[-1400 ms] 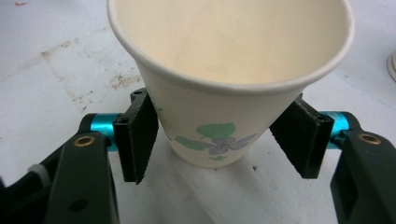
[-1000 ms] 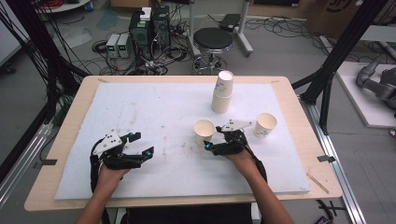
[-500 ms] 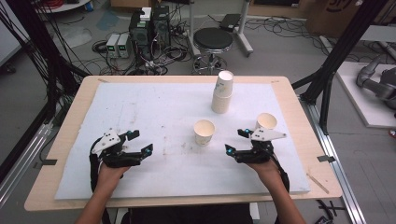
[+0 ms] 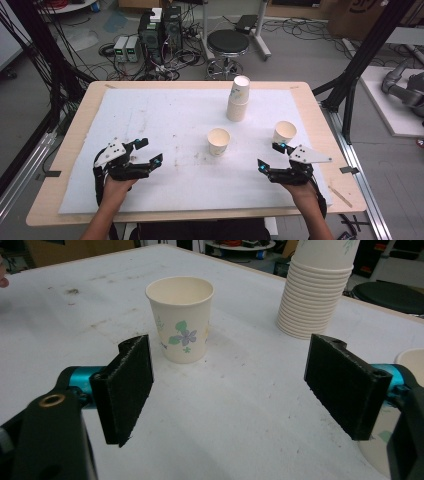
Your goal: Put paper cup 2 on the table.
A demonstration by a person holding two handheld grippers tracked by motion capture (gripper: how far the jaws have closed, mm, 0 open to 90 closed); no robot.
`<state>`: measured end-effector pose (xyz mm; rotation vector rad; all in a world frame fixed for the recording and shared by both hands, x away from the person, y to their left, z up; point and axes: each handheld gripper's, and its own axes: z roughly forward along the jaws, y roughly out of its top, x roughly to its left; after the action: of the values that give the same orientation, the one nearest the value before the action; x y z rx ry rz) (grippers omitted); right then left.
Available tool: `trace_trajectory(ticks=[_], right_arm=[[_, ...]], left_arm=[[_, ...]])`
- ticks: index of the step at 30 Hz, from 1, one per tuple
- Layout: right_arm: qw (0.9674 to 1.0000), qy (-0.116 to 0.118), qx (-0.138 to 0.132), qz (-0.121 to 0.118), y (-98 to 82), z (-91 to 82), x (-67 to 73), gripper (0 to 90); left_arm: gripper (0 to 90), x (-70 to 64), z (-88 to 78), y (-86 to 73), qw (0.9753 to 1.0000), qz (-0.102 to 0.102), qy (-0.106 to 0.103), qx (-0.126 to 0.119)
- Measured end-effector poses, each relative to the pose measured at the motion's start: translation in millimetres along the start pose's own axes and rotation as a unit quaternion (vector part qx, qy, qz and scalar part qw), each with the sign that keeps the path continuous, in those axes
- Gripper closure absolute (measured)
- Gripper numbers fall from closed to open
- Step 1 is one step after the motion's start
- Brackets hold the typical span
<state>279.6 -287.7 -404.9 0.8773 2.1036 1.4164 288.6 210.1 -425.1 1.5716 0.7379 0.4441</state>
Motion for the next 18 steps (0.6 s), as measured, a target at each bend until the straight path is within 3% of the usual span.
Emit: trace_trajectory(ticks=[9, 18], right_arm=[[0.9999, -0.002, -0.012, -0.006, -4.6, -7.9, 5.4, 20.3], [0.9999, 0.0, -0.009, -0.007, -6.0, -3.5, 4.9, 20.3]], left_arm=[[16.6, -7.2, -6.0, 2.1, 0.9999, 0.014, -0.001, -0.005], [16.5, -5.6, -6.2, 0.7, 0.9999, 0.011, 0.003, -0.002]])
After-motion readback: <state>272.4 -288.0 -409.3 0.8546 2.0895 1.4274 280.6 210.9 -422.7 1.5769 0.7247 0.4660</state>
